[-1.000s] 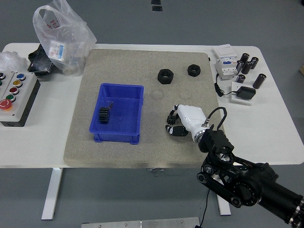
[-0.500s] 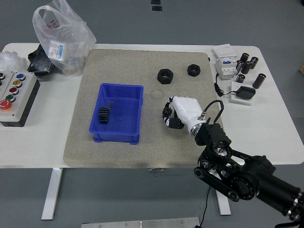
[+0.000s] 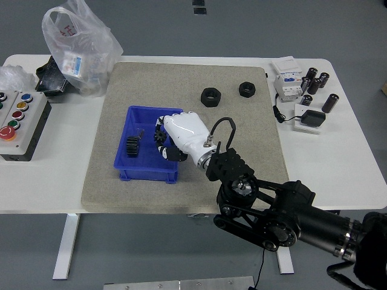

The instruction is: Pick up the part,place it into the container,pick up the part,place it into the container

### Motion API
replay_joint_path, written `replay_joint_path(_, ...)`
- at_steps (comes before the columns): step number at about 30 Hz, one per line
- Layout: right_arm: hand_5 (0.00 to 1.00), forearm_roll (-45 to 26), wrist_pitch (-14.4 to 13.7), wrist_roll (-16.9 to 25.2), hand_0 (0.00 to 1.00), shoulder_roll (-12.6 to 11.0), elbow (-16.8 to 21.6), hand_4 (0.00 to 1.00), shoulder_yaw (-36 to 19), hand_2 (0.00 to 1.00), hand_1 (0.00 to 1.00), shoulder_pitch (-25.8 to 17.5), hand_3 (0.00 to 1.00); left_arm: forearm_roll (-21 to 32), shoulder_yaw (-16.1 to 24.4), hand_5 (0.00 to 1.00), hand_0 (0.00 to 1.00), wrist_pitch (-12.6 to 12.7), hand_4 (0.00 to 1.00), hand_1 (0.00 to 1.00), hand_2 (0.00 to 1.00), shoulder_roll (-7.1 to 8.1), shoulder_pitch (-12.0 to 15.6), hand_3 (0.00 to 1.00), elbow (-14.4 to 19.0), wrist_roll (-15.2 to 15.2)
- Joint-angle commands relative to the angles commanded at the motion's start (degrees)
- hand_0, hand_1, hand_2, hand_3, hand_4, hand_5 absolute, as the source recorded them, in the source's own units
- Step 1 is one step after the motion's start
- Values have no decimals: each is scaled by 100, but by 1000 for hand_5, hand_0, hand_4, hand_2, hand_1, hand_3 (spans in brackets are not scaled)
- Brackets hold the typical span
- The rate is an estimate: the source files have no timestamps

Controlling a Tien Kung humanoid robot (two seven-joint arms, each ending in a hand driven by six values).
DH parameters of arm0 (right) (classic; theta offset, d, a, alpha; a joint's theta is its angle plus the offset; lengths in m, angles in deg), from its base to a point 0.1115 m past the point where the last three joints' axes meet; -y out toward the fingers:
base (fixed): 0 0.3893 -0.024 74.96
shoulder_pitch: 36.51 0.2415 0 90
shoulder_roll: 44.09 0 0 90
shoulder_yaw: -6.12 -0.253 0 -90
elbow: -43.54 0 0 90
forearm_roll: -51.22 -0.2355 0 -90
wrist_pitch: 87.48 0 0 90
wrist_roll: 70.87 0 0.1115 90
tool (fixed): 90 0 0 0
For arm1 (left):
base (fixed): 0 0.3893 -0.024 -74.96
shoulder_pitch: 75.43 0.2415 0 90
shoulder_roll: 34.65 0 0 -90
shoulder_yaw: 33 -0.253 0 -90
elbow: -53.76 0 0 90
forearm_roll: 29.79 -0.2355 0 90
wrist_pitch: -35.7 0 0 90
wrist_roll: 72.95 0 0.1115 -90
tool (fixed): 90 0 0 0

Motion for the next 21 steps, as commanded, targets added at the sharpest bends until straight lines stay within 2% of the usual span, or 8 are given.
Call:
replay_joint_path(1,273,28,27,-8,578,3,5,661,21,869,807,16,922,-4,2,271,608,0,663,643,619,2,-2,668,0,0)
replay_joint_path(6,273,189,157,-78,578,13,37,661,-25,869,807,12,922,-15,7,271,608,1,663,643,619,3,-7,668,0,3)
replay_joint_path(7,297,216,174,-94,538,13,42,775,-49,885,815,4,923,-17,8,271,608,1,662,643,619,2,-7,666,0,3)
replay_joint_path(13,317,321,86,-135,515,-17,107,787,-386,871,801,-143,904,-40,23,274,608,-1,664,643,619,1,-10,667,0,13)
replay_joint_path(18,317,39,-351,43,515,-202,292,787,-1102,871,801,-641,904,-72,47,274,608,-6,664,643,619,-22,-6,667,0,24)
replay_joint_path(19,335,-22,-422,88,493,-257,332,781,-1267,815,758,-747,848,-86,62,275,608,-7,662,643,618,-28,-2,666,0,25)
replay_joint_path(21,335,-79,-543,155,493,-395,427,781,-1648,815,758,-999,848,-116,100,275,608,-6,662,643,618,-40,10,666,0,30)
